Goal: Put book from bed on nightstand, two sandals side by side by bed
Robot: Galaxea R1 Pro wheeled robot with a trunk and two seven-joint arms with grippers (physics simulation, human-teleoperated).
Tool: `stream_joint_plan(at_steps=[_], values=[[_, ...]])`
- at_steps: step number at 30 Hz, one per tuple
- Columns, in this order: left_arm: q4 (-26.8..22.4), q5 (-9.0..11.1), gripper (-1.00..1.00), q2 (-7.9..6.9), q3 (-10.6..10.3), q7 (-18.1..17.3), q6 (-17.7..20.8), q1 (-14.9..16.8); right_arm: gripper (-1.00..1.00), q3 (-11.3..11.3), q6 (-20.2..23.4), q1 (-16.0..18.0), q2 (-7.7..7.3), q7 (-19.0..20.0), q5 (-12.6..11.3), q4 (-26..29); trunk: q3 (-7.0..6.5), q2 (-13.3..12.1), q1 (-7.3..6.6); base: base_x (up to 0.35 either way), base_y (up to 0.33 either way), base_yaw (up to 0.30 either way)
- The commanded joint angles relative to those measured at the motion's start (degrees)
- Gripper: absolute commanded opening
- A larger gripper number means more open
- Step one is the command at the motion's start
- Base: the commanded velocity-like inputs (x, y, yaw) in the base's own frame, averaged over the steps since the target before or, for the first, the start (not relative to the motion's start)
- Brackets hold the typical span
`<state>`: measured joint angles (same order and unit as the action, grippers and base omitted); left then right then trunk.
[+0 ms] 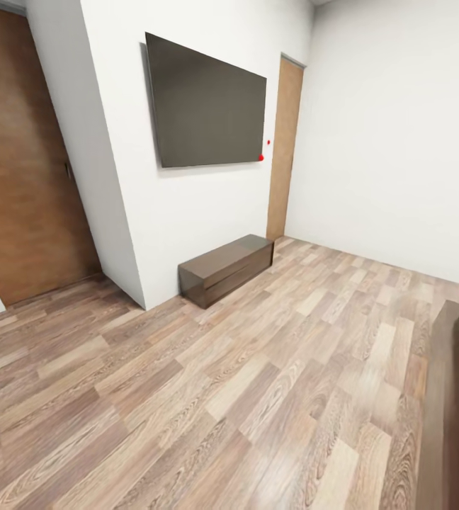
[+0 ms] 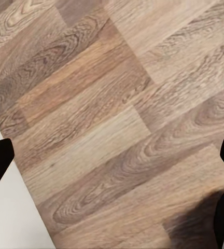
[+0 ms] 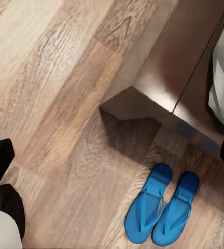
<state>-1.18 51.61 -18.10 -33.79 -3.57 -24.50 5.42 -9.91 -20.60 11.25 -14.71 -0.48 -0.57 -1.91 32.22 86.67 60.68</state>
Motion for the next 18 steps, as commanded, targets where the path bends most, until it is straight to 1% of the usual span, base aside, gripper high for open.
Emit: stream_joint_plan(at_steps=[1, 7, 10, 14, 18], values=[[0.03, 0.6, 1.0, 0.0, -0.27, -0.37, -0.08, 0.03, 1.0, -0.11, -0.38, 0.08, -0.01, -0.05, -0.04, -0.2, 0.05, 0.03, 0.03, 0.27, 0.197, 0.051], [0.03, 0.6, 1.0, 0.0, -0.3, -0.37, -0.1, 0.03, 1.0, -0.08, -0.38, 0.08, 0.01, 0.0, -0.04, -0.2, 0.05, 0.03, 0.03, 0.274, 0.199, 0.024], [0.03, 0.6, 1.0, 0.0, -0.3, -0.37, -0.1, 0.03, 1.0, -0.08, -0.38, 0.08, 0.02, 0.02, -0.04, -0.2, 0.05, 0.03, 0.03, 0.276, 0.201, -0.042], [0.03, 0.6, 1.0, 0.0, -0.31, -0.38, -0.1, 0.03, 1.0, -0.05, -0.39, 0.08, 0.02, 0.03, -0.04, -0.2, 0.05, 0.03, 0.03, 0.277, 0.201, -0.133], [0.03, 0.6, 1.0, 0.0, -0.31, -0.35, -0.09, 0.03, 1.0, -0.04, -0.38, 0.08, 0.03, 0.03, -0.03, -0.2, 0.05, 0.03, 0.03, 0.276, 0.201, -0.207]])
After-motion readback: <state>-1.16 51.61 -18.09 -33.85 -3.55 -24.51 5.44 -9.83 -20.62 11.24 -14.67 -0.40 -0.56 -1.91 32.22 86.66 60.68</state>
